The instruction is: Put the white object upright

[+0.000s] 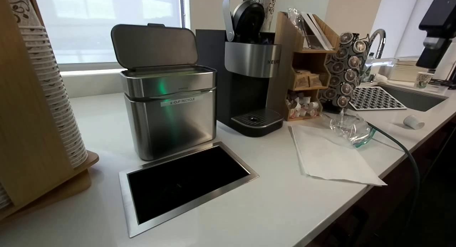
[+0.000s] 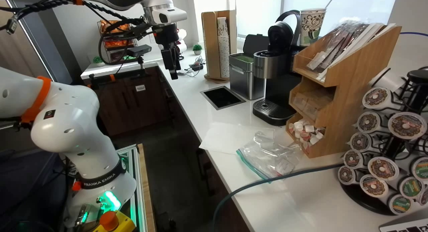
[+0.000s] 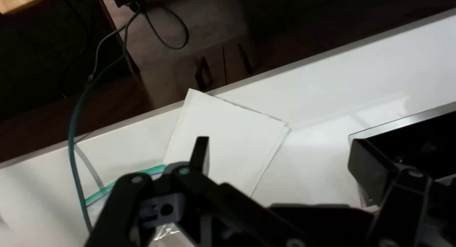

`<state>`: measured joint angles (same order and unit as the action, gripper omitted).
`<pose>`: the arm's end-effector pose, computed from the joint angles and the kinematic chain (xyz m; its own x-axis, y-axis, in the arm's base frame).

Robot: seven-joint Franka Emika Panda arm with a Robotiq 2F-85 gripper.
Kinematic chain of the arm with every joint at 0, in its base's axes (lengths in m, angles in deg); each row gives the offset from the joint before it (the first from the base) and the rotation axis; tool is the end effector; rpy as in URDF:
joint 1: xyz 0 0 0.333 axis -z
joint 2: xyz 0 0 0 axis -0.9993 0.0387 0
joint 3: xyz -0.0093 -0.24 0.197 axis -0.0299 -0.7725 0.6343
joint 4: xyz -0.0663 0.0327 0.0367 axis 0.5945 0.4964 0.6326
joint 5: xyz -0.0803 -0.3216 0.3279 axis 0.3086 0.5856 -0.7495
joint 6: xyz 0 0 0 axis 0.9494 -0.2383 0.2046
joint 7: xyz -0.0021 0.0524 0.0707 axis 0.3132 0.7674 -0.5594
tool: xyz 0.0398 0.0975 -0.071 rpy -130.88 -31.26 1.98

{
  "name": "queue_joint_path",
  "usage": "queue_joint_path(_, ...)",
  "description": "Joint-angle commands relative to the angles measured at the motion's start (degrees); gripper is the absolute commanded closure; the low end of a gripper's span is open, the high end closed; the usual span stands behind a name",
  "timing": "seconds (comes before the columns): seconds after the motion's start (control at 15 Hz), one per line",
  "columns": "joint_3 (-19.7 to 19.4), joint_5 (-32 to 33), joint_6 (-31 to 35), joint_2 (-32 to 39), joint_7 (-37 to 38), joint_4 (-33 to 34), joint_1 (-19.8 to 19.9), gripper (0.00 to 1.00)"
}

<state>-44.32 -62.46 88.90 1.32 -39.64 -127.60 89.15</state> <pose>0.3800 0.0724 0.4859 0.9269 -0.3665 0.0807 -0.3654 -0.9304 -0.0291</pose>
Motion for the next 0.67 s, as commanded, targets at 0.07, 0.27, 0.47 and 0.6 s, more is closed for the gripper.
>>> queue_joint_path(0.07,-6.86,2.15,-0.21,-1.62,1.35,-3.19,8.56,0.00)
queue_joint_path(0.27,-12.69,5.57,2.70,-0.85,0.64,-5.11,16.00,0.00)
queue_joint_path(0.47,-16.76,11.43,8.78,0.79,-2.22,-6.23,22.01,0.00)
queue_joint_path(0.6,-19.21,14.75,13.16,3.01,-4.52,-6.02,24.73,0.00)
